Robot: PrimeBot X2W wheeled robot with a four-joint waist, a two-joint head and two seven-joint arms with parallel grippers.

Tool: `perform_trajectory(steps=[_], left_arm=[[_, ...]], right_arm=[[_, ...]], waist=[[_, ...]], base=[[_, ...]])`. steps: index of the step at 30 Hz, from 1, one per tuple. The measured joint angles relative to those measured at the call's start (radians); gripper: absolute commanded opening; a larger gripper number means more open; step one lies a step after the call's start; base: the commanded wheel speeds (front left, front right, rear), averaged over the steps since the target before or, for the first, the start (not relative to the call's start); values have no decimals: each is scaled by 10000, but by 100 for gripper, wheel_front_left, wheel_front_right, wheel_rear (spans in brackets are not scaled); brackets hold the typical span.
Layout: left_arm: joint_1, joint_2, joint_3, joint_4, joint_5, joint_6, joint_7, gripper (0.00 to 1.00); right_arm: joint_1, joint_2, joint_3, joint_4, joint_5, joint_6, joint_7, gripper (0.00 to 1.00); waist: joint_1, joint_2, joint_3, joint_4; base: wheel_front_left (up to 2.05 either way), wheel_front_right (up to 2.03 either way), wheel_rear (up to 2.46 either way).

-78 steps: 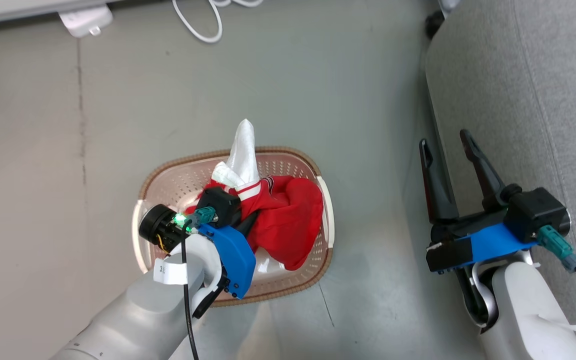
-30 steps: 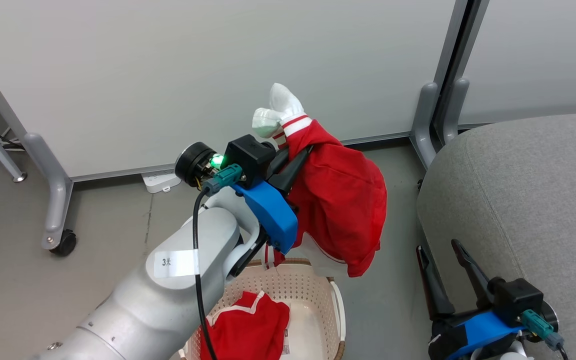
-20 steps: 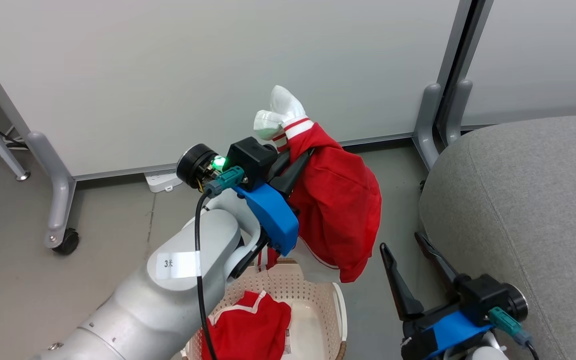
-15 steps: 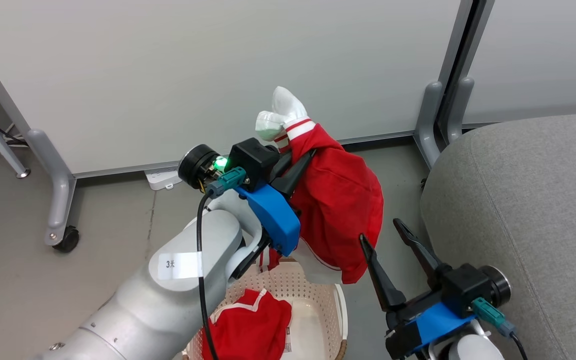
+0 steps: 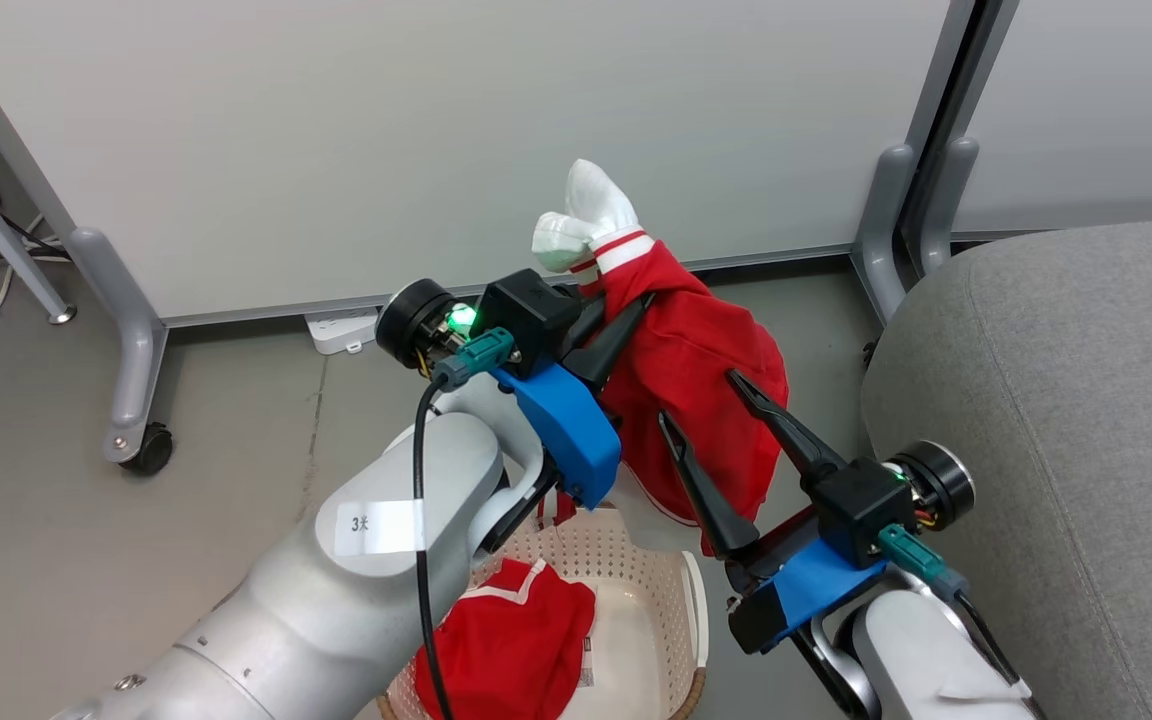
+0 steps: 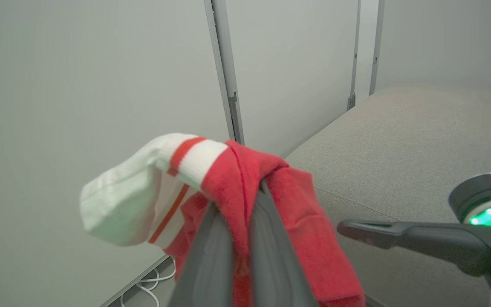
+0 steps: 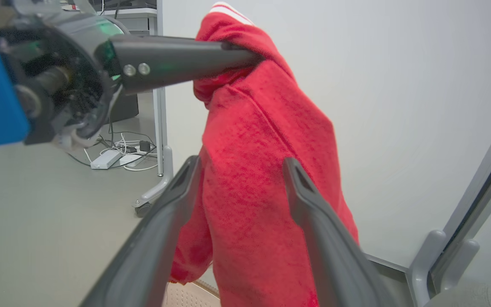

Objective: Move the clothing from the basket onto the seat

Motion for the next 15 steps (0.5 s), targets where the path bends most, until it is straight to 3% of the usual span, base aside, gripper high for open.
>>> perform_trajectory(steps=[15], left_arm=[[-295,-301,-226,-79,23,-19,0,0]], right_arm=[[-1508,-2,-36,1588,-1392,2,0,100]], waist=[[0,0,299,222]], base=[[0,0,0]])
